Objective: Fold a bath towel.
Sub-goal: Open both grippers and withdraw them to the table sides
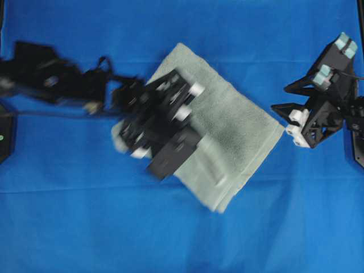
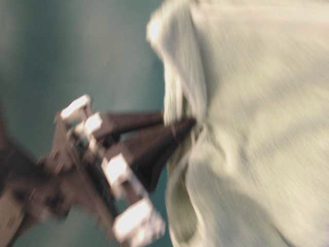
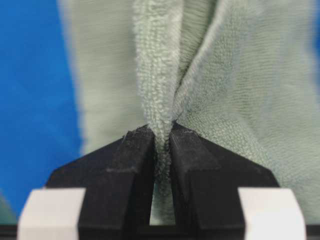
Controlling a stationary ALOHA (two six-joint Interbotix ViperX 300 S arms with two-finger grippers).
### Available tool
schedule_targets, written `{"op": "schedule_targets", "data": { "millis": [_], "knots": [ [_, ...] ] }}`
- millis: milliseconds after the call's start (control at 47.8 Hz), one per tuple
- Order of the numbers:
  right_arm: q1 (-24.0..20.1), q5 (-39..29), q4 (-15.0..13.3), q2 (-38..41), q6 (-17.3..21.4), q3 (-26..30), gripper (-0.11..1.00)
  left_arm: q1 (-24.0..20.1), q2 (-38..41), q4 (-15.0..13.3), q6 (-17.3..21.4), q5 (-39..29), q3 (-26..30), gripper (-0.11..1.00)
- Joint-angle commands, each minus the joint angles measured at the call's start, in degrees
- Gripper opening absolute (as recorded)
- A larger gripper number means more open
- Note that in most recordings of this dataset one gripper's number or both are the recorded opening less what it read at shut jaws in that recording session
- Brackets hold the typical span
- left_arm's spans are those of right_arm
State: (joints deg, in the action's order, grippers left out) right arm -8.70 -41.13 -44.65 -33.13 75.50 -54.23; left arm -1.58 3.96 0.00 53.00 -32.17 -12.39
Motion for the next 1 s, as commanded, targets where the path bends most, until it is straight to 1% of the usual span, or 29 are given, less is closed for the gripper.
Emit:
{"op": "schedule_targets", "data": {
  "millis": [0,84,209,335,481,627,648,690,815,899,941,983],
  "knots": [
    [-0.2,-1.2,-0.4,-0.6,-0.1,0.4,0.63,-3.3,3.3,-0.3,2.7,0.5,5.1,0.06],
    [-0.2,-2.3,-0.5,-0.6,-0.1,0.3,0.63,-5.6,8.0,-0.8,5.6,0.7,8.3,0.06],
    [-0.2,-2.7,-0.6,-0.6,-0.2,0.1,0.63,-7.6,12.4,-1.1,7.6,0.7,10.6,0.06],
    [-0.2,-2.7,-1.1,-0.6,-0.2,-0.2,0.63,-7.8,15.2,-1.1,8.8,0.7,11.2,0.06],
    [-0.2,-2.7,-1.5,-0.5,-0.2,-0.4,0.63,-7.6,15.6,-1.1,9.9,1.0,11.5,0.06],
    [-0.2,-2.6,-1.9,-0.6,-0.2,-0.4,0.63,-6.9,15.8,-1.1,10.3,3.6,11.8,0.07],
    [-0.3,-2.6,-1.9,-0.5,-0.2,-0.4,0.63,-6.9,15.8,-1.1,10.4,4.1,11.8,0.09],
    [-0.2,-2.5,-2.0,-0.5,-0.2,-0.4,0.63,-6.8,15.9,-1.1,10.4,5.4,11.8,0.19],
    [-0.2,-2.5,-2.0,-0.6,-0.2,-0.4,0.63,-6.7,15.3,-0.7,10.3,8.3,11.7,0.59],
    [-0.2,-2.7,-2.0,-0.8,-0.2,-0.3,0.63,-6.7,14.0,-0.7,9.8,8.0,11.2,0.8],
    [-0.2,-2.7,-2.0,-0.9,-0.2,-0.3,0.63,-6.7,13.0,-0.7,9.1,7.7,10.7,0.83],
    [-0.2,-2.7,-2.1,-1.1,-0.2,-0.3,0.63,-6.7,11.8,-0.8,8.3,7.6,10.1,0.81]
  ]
}}
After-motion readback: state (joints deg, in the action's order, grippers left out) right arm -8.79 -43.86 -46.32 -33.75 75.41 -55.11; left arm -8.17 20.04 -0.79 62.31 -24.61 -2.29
